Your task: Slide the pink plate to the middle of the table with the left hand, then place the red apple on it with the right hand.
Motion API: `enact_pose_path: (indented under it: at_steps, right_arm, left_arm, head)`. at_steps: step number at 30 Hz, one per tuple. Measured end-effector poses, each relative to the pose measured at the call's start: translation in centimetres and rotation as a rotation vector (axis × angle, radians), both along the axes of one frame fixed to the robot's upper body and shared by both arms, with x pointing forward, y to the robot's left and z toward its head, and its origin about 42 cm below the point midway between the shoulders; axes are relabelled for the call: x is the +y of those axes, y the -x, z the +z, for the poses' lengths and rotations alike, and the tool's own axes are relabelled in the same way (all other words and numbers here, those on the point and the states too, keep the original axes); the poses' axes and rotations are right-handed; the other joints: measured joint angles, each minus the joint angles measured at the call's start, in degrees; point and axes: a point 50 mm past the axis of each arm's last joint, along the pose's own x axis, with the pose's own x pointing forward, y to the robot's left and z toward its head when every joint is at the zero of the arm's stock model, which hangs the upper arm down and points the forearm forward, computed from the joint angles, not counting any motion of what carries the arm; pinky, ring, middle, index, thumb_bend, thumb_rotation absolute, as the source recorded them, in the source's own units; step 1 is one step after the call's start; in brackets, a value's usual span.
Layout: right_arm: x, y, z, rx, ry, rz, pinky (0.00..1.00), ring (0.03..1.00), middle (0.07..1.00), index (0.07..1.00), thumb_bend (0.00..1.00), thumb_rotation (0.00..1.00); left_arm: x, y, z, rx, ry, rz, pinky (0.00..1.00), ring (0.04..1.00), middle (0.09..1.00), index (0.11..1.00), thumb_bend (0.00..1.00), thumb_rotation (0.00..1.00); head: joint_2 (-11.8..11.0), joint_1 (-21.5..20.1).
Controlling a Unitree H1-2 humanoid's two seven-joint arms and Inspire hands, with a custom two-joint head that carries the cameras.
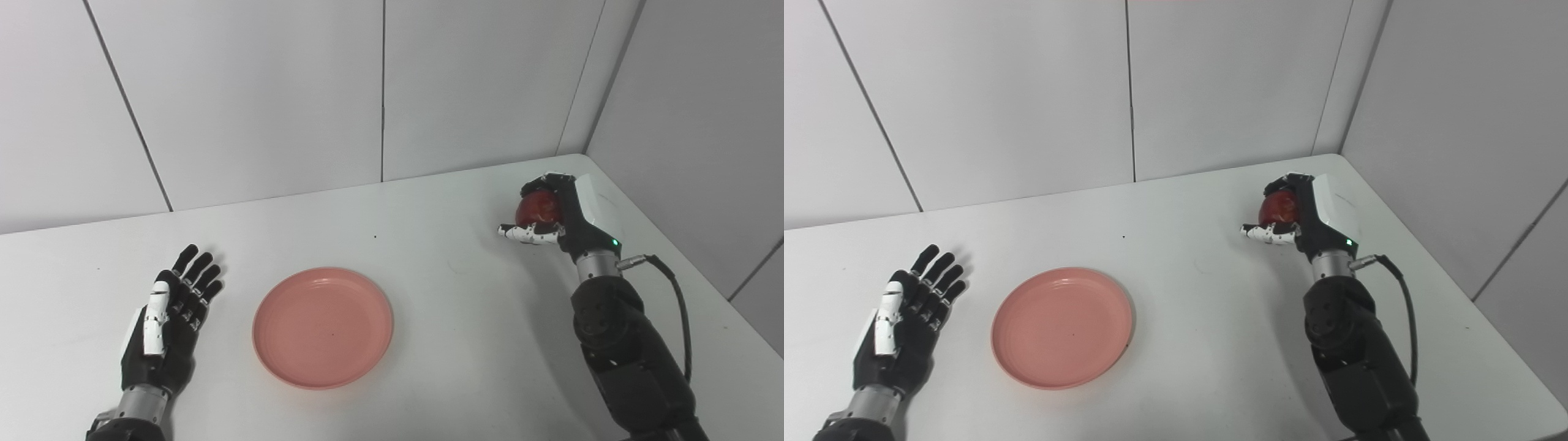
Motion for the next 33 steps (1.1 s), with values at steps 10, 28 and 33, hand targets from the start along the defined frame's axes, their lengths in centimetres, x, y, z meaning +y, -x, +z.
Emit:
enact_pose_path:
  at_steps: [10,28,33]
  right_arm:
    - [4.6,-0.6,4.8,-0.076,0.066,0.125,0.34,0.396,0.45,0.517,0.53,0.0]
    - [14.7,-2.4,4.7,-0.035,0.064,0.402,0.29,0.369,0.443,0.519,0.53,0.0]
    - [18.0,-2.3,4.0,0.001,0.073,0.481,0.28,0.353,0.438,0.521,0.53,0.0]
  left_arm:
    - [-0.8,0.4,0.1,-0.002,0.016,0.012,0.92,0.907,0.91,0.889,0.36,1.0]
    - [-3.1,1.3,0.5,0.014,0.004,0.022,0.9,0.896,0.897,0.875,0.35,1.0]
    - [-3.7,1.5,0.5,0.015,0.005,0.02,0.89,0.894,0.898,0.877,0.36,1.0]
  head:
    - [0.0,2.6]
    - [1.1,10.2]
    - [1.7,13.2]
